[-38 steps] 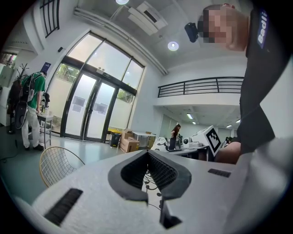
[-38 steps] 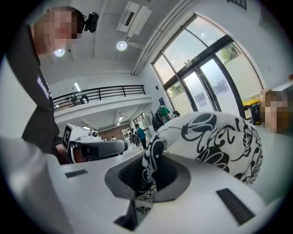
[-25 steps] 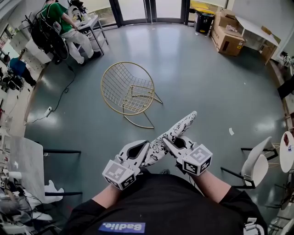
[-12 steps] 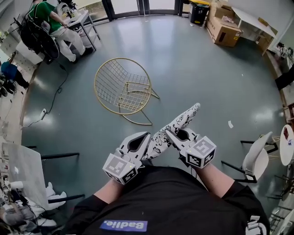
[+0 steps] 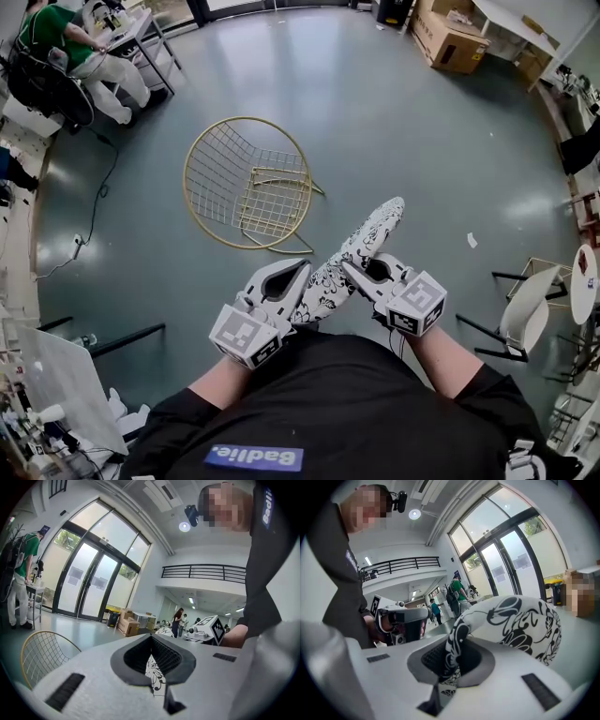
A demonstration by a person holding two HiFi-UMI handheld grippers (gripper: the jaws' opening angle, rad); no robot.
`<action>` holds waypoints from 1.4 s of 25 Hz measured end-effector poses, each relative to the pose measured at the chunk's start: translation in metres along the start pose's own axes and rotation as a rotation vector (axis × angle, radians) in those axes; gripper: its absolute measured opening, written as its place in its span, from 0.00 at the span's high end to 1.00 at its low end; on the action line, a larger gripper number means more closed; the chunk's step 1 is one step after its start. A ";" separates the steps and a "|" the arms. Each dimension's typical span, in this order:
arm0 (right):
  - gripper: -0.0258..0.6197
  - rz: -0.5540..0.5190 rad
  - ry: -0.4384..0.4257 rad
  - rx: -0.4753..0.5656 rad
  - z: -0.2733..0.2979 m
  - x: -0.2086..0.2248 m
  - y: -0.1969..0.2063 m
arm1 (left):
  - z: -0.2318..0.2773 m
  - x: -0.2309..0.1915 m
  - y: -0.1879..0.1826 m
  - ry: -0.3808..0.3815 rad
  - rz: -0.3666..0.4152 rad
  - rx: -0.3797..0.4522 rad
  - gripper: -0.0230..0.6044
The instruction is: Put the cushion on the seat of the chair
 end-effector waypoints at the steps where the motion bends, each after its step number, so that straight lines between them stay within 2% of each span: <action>1: 0.90 0.005 0.008 -0.004 0.009 0.003 -0.004 | 0.000 -0.012 -0.004 0.010 -0.001 -0.005 0.94; 6: 0.90 0.024 0.040 -0.024 0.048 0.019 -0.021 | 0.002 -0.065 -0.012 0.058 -0.015 -0.019 0.94; 10: 0.90 0.041 0.056 -0.032 0.070 0.032 -0.031 | 0.005 -0.090 -0.019 0.088 -0.007 -0.029 0.94; 16: 0.90 0.082 0.039 -0.057 0.098 0.049 -0.033 | 0.009 -0.115 -0.023 0.073 -0.032 -0.035 0.94; 24: 0.90 0.089 -0.045 -0.105 0.119 0.096 -0.030 | 0.031 -0.133 -0.023 -0.045 -0.070 -0.056 0.94; 35: 0.90 0.077 -0.203 -0.218 0.144 0.194 -0.015 | 0.091 -0.148 -0.026 -0.240 -0.157 -0.063 0.94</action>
Point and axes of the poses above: the fingertips, and each gripper's own axes: z forward along the fingers, x to its right, y out of its underside, the point moved 8 cm from there along -z, backward along the fingers, and after that the axes turned 9 degrees about -x, right-handed, at the moved point
